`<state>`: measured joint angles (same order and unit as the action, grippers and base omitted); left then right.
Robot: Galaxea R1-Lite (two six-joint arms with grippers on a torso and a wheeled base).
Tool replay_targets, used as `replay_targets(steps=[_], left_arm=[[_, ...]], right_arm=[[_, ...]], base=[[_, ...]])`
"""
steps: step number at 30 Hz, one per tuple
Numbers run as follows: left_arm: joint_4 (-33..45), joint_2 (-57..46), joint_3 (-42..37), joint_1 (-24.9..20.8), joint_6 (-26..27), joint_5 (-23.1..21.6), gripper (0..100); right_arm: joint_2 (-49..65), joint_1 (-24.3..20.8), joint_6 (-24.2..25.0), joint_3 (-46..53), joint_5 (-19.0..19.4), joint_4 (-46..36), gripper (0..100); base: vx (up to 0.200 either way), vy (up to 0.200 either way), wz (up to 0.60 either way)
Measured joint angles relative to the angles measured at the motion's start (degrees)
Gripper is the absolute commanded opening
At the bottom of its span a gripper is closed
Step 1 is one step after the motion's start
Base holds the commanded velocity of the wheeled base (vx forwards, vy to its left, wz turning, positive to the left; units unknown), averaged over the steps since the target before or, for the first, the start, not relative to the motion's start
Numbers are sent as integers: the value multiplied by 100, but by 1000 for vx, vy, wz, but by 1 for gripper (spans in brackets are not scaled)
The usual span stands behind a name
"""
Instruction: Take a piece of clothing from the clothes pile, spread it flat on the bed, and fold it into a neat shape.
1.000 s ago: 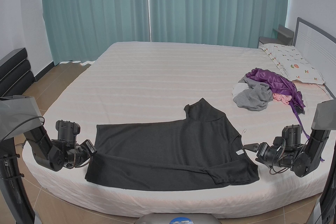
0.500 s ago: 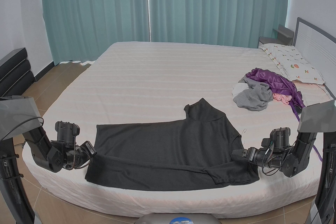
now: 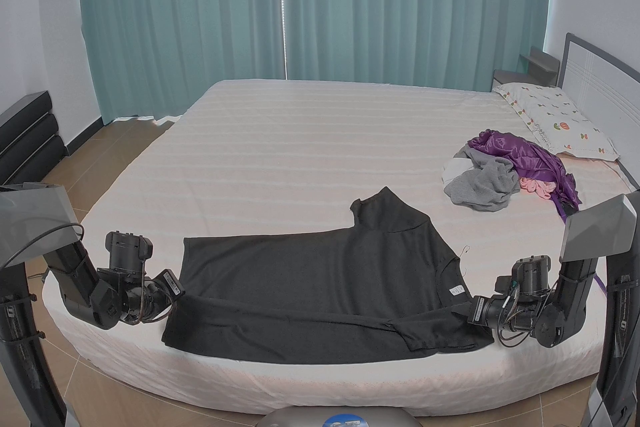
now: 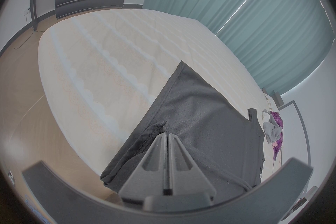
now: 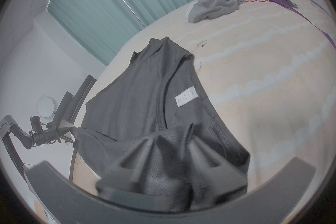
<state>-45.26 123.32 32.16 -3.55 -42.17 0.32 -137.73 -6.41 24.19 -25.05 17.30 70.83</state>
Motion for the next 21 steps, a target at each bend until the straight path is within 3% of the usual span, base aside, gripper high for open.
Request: replay_targets(steps=[21], left_arm=[[9,-297,-250,5,73,68,0]], right_arm=[[1034,217,274,767,416,94,0]], base=[[0,0,0]])
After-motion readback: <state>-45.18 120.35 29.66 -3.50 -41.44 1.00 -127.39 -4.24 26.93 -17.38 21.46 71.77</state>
